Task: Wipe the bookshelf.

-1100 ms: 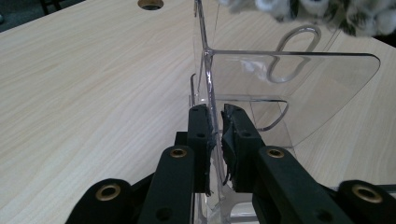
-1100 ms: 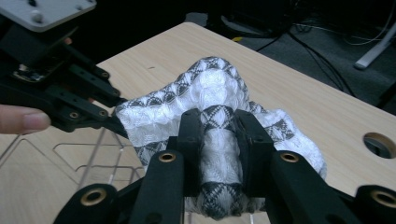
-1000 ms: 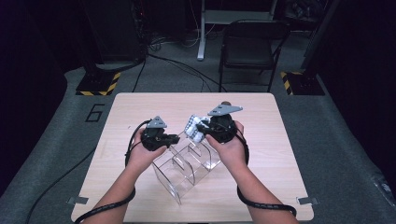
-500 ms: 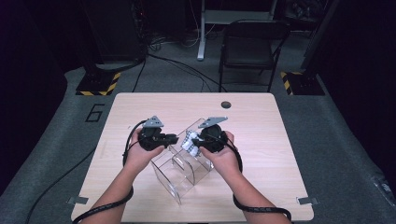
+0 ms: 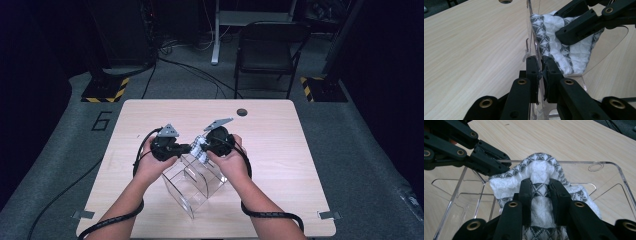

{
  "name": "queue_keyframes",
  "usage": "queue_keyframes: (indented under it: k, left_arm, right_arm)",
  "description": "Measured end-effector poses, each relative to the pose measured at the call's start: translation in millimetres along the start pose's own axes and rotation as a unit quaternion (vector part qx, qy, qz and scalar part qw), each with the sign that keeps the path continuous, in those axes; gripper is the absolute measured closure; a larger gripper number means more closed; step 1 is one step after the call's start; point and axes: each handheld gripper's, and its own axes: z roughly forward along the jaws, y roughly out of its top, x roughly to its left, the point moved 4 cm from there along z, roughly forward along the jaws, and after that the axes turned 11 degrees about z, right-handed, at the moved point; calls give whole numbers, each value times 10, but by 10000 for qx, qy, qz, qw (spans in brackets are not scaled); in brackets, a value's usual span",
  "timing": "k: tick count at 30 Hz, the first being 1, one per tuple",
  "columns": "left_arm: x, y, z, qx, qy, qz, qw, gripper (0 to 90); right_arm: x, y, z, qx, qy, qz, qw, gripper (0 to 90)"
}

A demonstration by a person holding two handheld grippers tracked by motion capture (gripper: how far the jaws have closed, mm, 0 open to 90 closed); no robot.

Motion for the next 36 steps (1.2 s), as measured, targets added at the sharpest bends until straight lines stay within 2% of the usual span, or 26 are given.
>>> queue_keyframes:
  k: [3,4,5,8,11,13,15,16,17,18,20,22,26,27,28,30,32,33,36]
  left_arm:
    - [-9,4,0,25,53,0,10000,848]
    - [-15,8,8,11,150,-16,9999,857]
    - [-14,9,9,24,133,-23,9999,867]
    - [-11,8,10,5,112,21,9999,866]
    - [-18,9,9,13,63,66,10000,866]
    - [-13,8,7,22,56,84,9999,866]
    - [-13,8,9,3,84,10,10000,869]
    - [-27,17,6,83,106,33,9999,872]
    - [-27,17,6,83,106,33,9999,874]
    - [-33,22,7,138,176,83,9997,874]
    - [-33,21,8,118,124,28,9998,875]
    - [-36,20,2,144,122,66,9998,875]
    - [-43,20,1,149,110,64,9998,875]
    - [-43,21,1,154,112,74,9998,875]
    - [-46,22,2,157,106,92,9998,876]
    - [-51,24,6,139,63,129,9998,876]
    - [-46,34,4,231,24,187,9996,876]
    - [-47,41,9,252,48,214,9994,877]
    - [-44,45,9,277,27,231,9993,877]
  right_arm:
    - [20,12,-2,48,-64,-56,10000,699]
    - [34,13,-26,18,-83,-96,9999,668]
    - [51,24,-71,-202,-3,-54,9998,655]
    - [47,43,-97,-335,-29,-58,9994,686]
    - [51,57,-36,-183,-73,-8,9998,726]
    - [45,71,6,-173,-77,-13,9998,737]
    - [61,80,30,-173,-132,-3,9998,749]
    - [82,76,27,-122,-233,-166,9995,757]
    - [82,76,27,-122,-233,-166,9995,757]
    - [89,66,18,-93,-251,-178,9995,759]
    - [79,36,0,-133,-222,-189,9995,761]
    - [76,-4,-32,-154,-153,-103,9997,761]
    - [81,-116,-157,-125,-153,-234,9995,760]
    - [86,-188,-236,-64,-181,-310,9993,760]
    - [85,-210,-265,-63,-192,-288,9994,760]
    - [77,-219,-276,-79,-156,-288,9994,761]
    - [73,-215,-286,14,-146,-216,9997,762]
    - [79,-172,-259,143,-199,-259,9994,762]
    - [91,-110,-195,173,-233,-253,9993,762]
